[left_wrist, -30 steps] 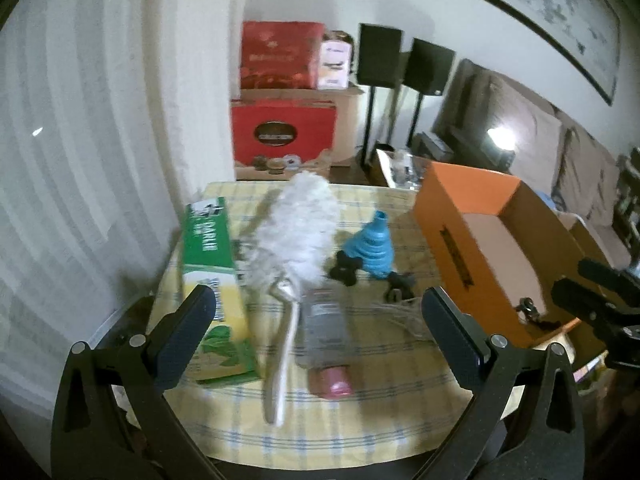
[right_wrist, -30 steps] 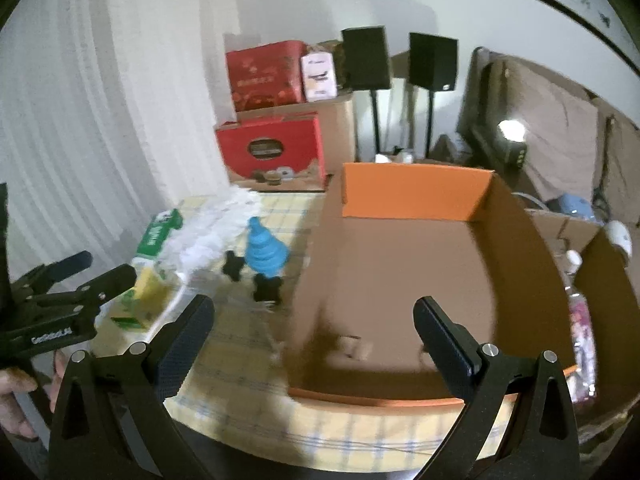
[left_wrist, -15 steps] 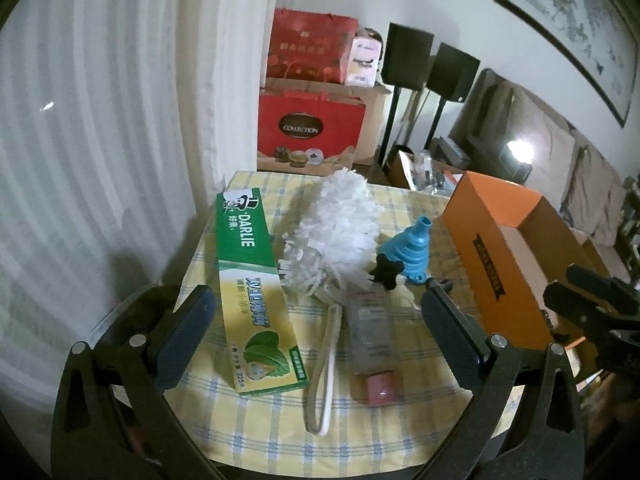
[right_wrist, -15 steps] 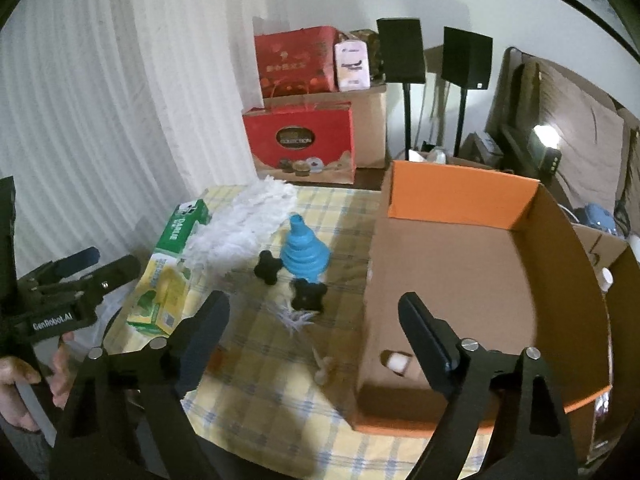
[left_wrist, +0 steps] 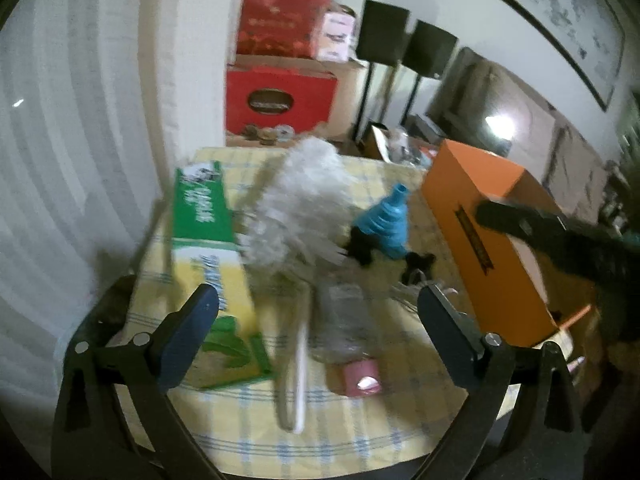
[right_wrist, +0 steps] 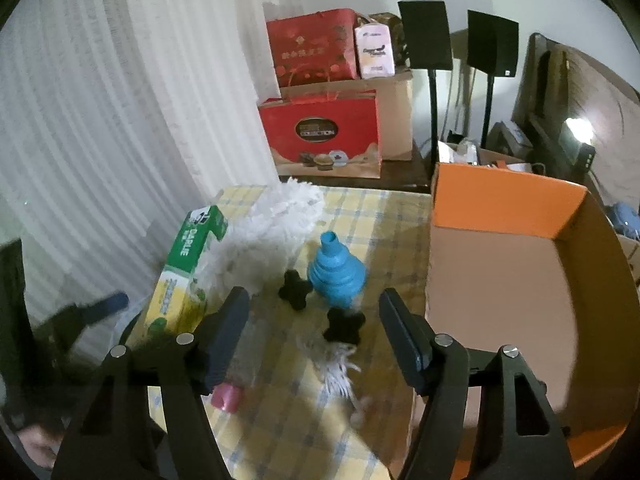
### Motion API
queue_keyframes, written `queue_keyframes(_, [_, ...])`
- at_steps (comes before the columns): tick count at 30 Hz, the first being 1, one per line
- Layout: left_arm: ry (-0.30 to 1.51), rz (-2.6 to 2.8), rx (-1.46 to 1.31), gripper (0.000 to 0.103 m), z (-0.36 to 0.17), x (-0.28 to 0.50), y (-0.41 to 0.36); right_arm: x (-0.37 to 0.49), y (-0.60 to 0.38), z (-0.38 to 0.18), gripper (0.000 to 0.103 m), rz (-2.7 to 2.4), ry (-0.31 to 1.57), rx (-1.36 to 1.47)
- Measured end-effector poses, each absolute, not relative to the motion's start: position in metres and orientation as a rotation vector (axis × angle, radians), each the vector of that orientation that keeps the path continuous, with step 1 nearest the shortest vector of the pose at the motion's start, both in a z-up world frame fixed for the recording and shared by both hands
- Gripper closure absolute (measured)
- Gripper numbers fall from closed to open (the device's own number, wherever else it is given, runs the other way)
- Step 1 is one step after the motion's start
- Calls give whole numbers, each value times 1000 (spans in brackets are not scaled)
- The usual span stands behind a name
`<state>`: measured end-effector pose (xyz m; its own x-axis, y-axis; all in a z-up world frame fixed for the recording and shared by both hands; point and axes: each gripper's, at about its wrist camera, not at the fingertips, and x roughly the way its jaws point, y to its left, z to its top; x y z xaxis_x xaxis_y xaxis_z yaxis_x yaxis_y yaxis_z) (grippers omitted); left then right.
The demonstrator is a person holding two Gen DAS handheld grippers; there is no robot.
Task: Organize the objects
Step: 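Withdraw both grippers from the box back over the table items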
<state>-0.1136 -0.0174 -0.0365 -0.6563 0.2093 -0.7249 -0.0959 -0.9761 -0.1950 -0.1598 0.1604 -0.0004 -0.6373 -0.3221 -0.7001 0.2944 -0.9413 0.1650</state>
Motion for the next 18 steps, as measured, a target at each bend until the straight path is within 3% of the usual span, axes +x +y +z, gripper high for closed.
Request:
queue_keyframes(5, [-189,2613,-1231,11,-45,-115,10,-179,160,5,38,-2570,-31,1109])
queue_keyframes(18, [-273,2439,-1341,47,-68,-146,68,-193,178,20,48,-2599,-70,1086])
